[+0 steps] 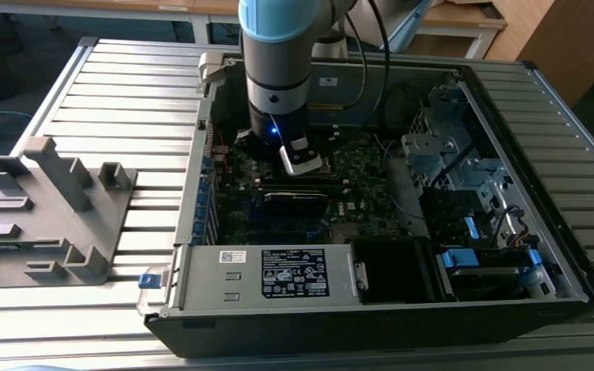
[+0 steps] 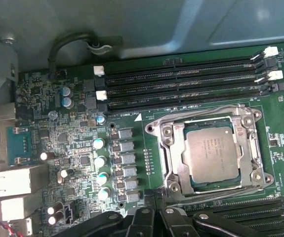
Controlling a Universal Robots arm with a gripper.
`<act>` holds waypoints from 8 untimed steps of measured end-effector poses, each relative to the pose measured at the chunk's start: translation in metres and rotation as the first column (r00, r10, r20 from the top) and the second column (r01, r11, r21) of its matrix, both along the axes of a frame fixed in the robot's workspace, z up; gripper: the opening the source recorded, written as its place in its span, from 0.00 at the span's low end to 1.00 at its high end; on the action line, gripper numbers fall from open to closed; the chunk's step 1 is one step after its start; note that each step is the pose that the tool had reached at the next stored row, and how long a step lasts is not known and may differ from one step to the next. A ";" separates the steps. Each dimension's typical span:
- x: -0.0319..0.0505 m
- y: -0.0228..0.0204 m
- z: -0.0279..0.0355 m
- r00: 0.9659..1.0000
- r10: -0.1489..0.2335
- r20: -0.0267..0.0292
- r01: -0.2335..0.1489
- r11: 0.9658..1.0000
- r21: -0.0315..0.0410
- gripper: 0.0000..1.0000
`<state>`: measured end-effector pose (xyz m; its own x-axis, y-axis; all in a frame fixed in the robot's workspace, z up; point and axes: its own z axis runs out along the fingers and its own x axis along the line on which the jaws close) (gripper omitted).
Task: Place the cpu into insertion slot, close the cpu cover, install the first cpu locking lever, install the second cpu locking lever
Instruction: 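Install the second cpu locking lever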
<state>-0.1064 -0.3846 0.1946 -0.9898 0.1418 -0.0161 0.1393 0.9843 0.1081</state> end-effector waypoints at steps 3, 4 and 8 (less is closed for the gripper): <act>-0.0002 -0.0001 0.0003 1.000 0.000 0.000 0.000 1.000 0.000 0.10; -0.0002 -0.0001 0.0013 1.000 0.000 0.000 0.000 1.000 0.000 0.10; -0.0002 0.0000 0.0144 1.000 0.000 0.000 0.000 1.000 0.000 0.10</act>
<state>-0.1066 -0.3847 0.2090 -0.9897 0.1419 -0.0163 0.1393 0.9843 0.1082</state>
